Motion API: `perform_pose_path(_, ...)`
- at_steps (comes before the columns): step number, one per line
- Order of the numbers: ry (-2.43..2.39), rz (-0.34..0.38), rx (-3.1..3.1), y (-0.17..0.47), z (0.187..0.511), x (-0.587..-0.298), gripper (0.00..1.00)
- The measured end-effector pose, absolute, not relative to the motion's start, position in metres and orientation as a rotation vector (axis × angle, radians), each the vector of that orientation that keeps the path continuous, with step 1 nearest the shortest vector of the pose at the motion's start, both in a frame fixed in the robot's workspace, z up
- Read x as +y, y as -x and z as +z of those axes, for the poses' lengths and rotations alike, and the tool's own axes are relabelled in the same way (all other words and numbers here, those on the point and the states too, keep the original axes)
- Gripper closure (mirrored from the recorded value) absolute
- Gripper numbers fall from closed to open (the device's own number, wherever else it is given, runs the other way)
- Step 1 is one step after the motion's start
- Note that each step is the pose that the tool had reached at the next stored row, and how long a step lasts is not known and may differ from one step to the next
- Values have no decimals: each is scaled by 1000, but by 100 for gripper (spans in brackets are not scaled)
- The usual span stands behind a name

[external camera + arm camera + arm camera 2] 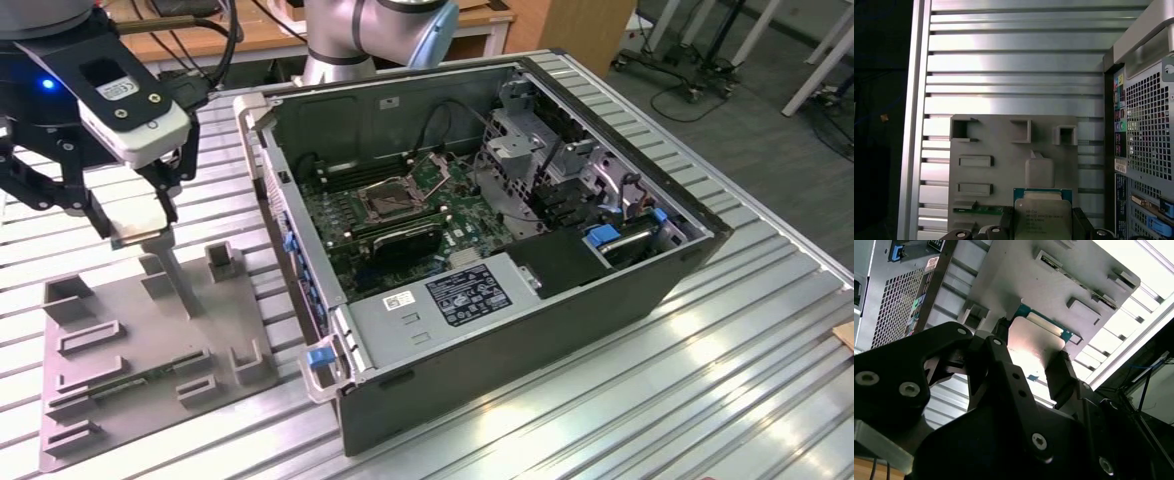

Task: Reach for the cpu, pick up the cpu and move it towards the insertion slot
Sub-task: 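Pick up the cpu and move it towards the insertion slot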

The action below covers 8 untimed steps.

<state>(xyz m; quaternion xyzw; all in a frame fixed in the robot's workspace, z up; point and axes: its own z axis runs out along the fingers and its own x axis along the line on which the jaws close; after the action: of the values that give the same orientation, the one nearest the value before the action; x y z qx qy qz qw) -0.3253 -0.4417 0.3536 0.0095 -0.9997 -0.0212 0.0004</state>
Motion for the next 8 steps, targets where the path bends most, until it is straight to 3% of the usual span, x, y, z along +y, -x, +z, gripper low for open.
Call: perform_pose_path(8,-30,-67,-3140,315,354,-442,46)
